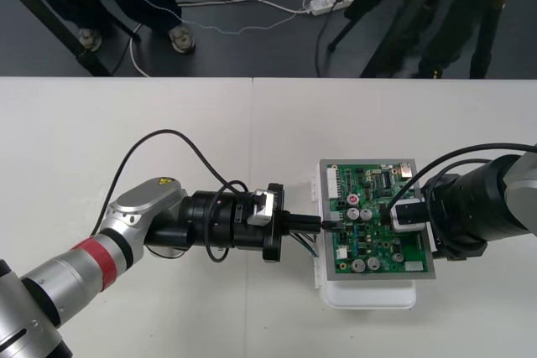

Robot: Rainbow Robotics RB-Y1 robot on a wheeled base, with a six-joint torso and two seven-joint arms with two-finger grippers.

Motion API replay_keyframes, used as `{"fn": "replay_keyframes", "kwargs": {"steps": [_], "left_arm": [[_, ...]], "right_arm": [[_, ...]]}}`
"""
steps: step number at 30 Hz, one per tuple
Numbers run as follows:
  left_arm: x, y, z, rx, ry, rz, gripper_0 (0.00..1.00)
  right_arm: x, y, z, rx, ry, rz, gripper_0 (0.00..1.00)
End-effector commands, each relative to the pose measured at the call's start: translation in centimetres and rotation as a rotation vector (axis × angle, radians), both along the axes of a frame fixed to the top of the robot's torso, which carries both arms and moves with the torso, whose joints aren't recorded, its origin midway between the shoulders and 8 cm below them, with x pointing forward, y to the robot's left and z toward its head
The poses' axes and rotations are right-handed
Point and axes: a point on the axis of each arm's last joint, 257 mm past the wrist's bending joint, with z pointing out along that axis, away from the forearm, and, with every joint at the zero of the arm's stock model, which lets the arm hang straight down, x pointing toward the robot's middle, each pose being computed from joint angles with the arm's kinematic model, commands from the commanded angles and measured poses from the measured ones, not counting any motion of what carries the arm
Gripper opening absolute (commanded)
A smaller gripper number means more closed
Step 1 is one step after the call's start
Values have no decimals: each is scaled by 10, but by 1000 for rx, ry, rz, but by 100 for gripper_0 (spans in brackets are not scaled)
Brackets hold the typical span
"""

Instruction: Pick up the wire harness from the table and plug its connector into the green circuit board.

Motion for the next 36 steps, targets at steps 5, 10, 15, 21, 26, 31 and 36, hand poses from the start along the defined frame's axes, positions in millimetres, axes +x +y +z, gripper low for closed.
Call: {"fn": "replay_keyframes", "kwargs": {"steps": [5, 10, 15, 21, 26, 31, 36], "left_arm": [[1, -29, 24, -30, -76, -29, 25], [12, -9, 16, 8, -76, -3, 75], [26, 19, 11, 41, -81, 31, 76], [34, 58, 13, 58, -80, 43, 75], [43, 101, 16, 98, -100, 55, 75], [48, 140, 23, 138, -125, 63, 76], [55, 179, 35, 200, -161, 81, 75]], "right_arm": [[-9, 16, 0, 35, 18, 13, 100], [-9, 17, 0, 38, 20, 13, 100], [-9, 17, 0, 38, 20, 15, 100], [-2, 9, 4, 17, -9, 6, 100], [4, -7, 12, -2, -22, -5, 100], [5, -19, 28, 42, 0, -16, 100], [6, -25, 54, 94, 2, -6, 100]]}}
